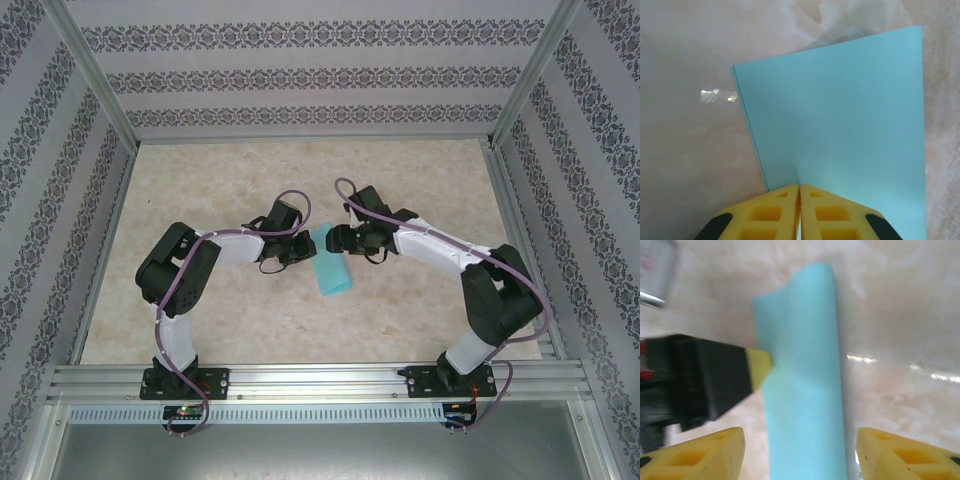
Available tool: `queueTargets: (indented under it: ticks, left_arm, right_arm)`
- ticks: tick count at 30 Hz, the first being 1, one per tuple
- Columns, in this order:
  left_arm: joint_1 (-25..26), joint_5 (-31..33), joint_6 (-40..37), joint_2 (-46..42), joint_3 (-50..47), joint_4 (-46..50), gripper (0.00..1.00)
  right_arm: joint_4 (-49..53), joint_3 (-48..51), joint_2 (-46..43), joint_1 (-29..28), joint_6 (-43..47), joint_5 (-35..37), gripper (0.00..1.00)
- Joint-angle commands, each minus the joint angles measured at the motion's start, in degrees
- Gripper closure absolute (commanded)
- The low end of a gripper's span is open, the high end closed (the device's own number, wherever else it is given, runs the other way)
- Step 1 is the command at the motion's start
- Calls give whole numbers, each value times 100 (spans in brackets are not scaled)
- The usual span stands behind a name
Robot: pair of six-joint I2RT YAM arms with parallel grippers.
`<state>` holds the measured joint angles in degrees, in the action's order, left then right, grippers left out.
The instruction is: Fold a paper plane with a square sheet of paper (pick it up from the middle)
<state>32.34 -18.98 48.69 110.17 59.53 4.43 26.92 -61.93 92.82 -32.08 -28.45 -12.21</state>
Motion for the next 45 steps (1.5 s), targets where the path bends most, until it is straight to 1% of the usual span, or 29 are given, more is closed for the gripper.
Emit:
queueTargets:
  ticks: [1,6,8,9,15,24,34,37,40,45]
  left_arm:
    - [16,416,-113,426,-215,833,89]
    - [17,446,-63,486,-196,898,90]
    - [19,439,-52,497,-185,903,90]
    - [18,439,-45,509,-183,915,91]
    - [18,457,-16,548,-165,972,91]
    - [19,487,18,599,-158,1056,92]
    - [25,571,86,624,-234,1075,92]
    - [11,558,109,644,-258,1034,92]
    - [19,565,111,658,-283,1025,92]
    - [23,587,97,677,-307,1027,92]
  right_arm:
    - [-153,-183,151,0,89,-572,48]
    - [-196,-521,800,-13,40,-1007,76]
    - [-175,-677,1065,0,34,-1119,82]
    - [-133,-766,1205,0,48,-1139,83]
    - [51,-1130,1703,34,175,-1128,88]
    - [463,-1418,2226,155,499,-1056,90]
    - [465,-1305,2299,452,798,-1071,91]
    - [413,-1196,2319,584,888,-1137,90]
    - [305,-1011,2337,721,1019,-1359,90]
    - [177,-695,2279,932,1131,-1450,92]
